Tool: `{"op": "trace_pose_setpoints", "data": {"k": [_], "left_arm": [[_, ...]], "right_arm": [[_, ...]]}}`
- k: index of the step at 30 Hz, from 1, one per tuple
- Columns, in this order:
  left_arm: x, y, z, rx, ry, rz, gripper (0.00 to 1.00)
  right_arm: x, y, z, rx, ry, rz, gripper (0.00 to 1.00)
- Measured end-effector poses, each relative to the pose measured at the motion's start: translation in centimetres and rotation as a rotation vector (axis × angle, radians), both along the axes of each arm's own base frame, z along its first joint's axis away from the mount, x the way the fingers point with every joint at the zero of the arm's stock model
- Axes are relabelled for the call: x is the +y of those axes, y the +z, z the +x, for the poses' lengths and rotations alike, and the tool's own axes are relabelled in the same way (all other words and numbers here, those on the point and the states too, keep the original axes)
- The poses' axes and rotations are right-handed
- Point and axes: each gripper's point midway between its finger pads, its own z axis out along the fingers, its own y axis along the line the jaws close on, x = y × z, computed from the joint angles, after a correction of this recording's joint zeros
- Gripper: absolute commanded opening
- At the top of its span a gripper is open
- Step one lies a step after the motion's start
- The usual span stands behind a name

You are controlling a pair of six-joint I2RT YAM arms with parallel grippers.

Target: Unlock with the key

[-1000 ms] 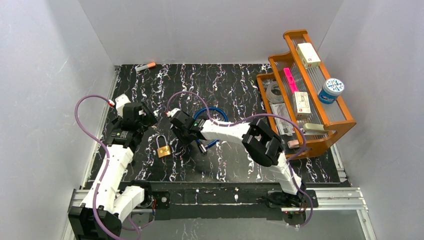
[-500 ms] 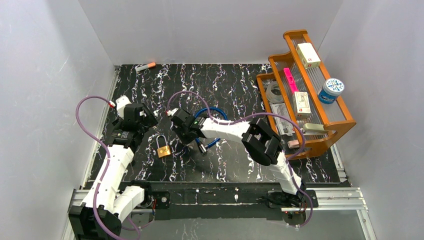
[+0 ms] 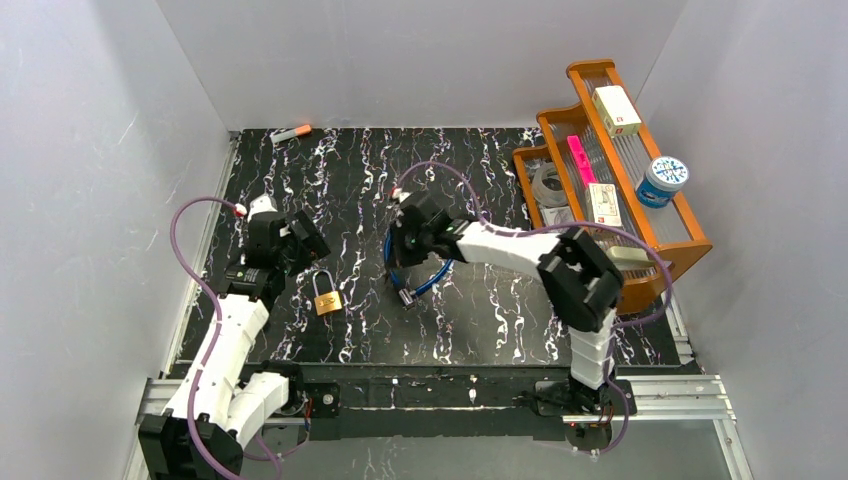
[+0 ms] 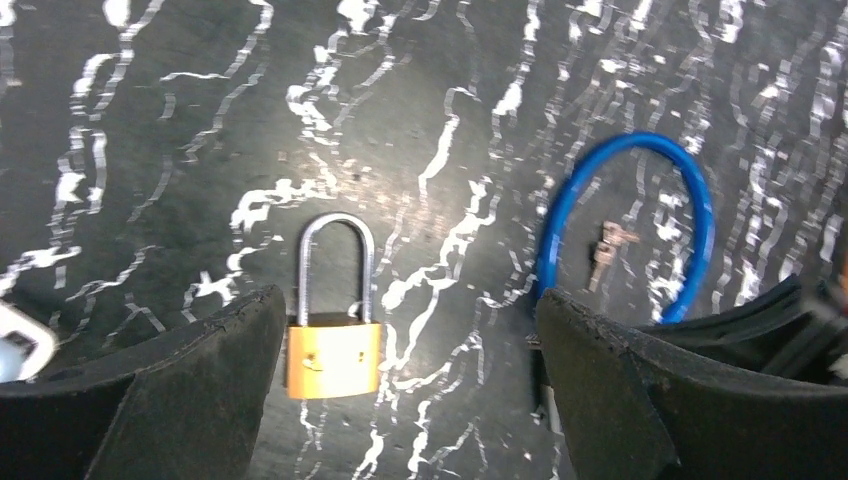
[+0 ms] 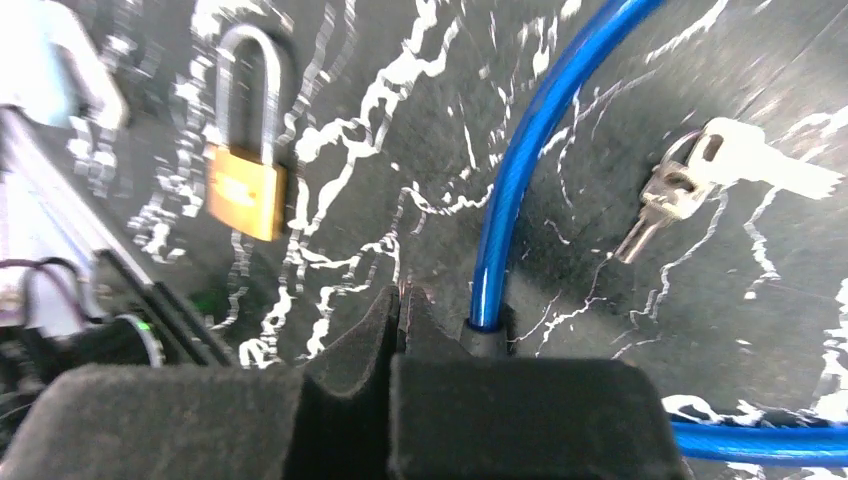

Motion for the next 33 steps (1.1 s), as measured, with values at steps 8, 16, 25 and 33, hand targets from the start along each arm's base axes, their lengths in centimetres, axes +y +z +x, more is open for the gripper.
{"op": "trace_pose_setpoints", "data": {"k": [8,16,25,33], "left_arm": [[-6.1,1.4,0.4,0.0,-0.163,-0.303,0.93],[-11.7,4.0,0.3,0.06,-0.194,-0.731,0.83],[-13.1,7.3,-0.1,-0.006,-0.276,-0.829,0.67],[-14.1,9.4,-0.3,0.01,-0.283,-0.944,0.89]], "right_arm": [[-0.2,11.2,0.1,-0.169,0.081,0.334,0.01],[-0.5,17.0,-2.3,-0.319,0.233,0.496,0.01],[-1.0,17.2,-3.6,-0.34,0.274,0.554,0.01],[-2.4,22.1,-3.9,-0.476,0.234,0.675,0.01]]}}
